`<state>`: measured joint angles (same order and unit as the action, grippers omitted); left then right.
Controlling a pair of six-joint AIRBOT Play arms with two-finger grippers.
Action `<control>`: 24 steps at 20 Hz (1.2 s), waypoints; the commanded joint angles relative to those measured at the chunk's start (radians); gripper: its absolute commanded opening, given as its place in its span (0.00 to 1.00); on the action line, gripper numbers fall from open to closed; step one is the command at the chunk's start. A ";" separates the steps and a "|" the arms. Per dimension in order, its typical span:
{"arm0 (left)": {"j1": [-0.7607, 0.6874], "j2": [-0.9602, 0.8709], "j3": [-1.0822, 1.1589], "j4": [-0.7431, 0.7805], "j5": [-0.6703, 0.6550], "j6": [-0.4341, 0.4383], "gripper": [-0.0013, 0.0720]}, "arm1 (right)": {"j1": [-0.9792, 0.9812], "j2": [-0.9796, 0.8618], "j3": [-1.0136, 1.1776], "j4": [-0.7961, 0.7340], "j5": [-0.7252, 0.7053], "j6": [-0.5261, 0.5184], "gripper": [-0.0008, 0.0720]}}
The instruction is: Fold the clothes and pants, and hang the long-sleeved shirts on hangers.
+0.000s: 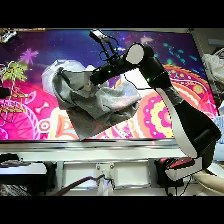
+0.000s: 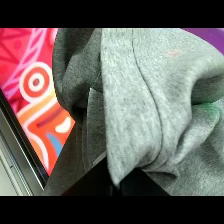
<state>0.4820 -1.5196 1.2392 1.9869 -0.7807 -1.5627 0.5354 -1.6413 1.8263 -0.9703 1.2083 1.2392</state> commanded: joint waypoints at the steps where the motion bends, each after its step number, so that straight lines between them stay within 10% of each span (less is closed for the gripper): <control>1: 0.002 -0.031 0.014 -0.001 0.003 0.000 0.43 | 0.002 -0.001 0.001 -0.003 -0.005 0.001 0.07; 11: 0.005 -0.021 0.014 0.000 -0.022 0.000 0.05 | 0.002 -0.001 0.001 -0.027 -0.008 0.003 0.07; 24: -0.003 0.180 0.016 -0.030 0.011 0.030 0.05 | 0.002 -0.001 0.001 -0.028 -0.015 0.026 0.07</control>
<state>0.4831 -1.4040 1.2537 1.9732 -0.7731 -1.5341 0.5358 -1.6413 1.8263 -0.9989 1.1995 1.2556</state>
